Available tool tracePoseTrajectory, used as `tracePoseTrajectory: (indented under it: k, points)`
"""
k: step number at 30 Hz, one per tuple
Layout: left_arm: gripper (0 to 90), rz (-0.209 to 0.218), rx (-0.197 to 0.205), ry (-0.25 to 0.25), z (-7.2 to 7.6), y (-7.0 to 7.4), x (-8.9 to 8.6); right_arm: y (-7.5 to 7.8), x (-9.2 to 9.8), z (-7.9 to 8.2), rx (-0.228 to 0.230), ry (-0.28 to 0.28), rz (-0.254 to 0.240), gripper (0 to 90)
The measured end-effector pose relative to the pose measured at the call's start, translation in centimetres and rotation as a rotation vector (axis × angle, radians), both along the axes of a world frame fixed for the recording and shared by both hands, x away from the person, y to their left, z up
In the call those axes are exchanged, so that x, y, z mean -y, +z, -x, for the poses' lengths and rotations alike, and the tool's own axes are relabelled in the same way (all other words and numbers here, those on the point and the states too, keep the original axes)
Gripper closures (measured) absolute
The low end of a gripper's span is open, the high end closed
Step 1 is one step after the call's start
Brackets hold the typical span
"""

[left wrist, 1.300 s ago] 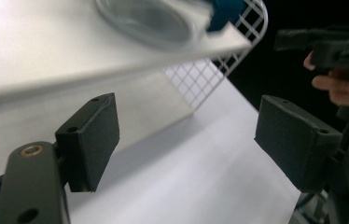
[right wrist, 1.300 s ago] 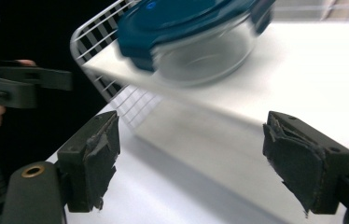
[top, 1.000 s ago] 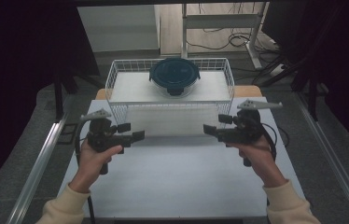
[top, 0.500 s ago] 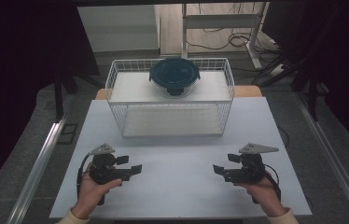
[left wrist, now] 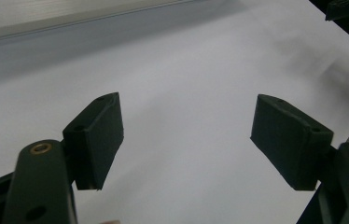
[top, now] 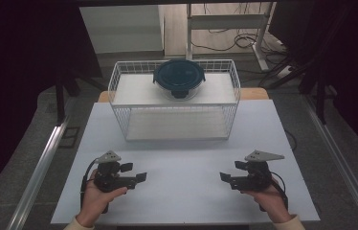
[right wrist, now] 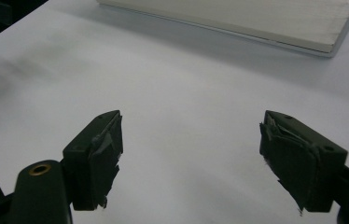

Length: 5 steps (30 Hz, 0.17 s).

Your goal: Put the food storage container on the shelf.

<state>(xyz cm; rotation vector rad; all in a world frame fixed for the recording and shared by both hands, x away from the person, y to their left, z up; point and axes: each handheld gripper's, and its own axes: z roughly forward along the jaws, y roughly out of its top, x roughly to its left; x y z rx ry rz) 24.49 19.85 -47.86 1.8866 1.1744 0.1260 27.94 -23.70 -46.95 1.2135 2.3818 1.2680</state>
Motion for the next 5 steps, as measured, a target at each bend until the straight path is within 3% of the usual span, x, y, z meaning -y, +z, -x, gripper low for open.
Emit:
tracePoseTrajectory:
  k: [5]
  points:
    - [24.6,0.004,0.01,-0.006,0.31,0.27,0.05,-0.3,0.23,-0.24,0.013,-0.017,0.014,18.6]
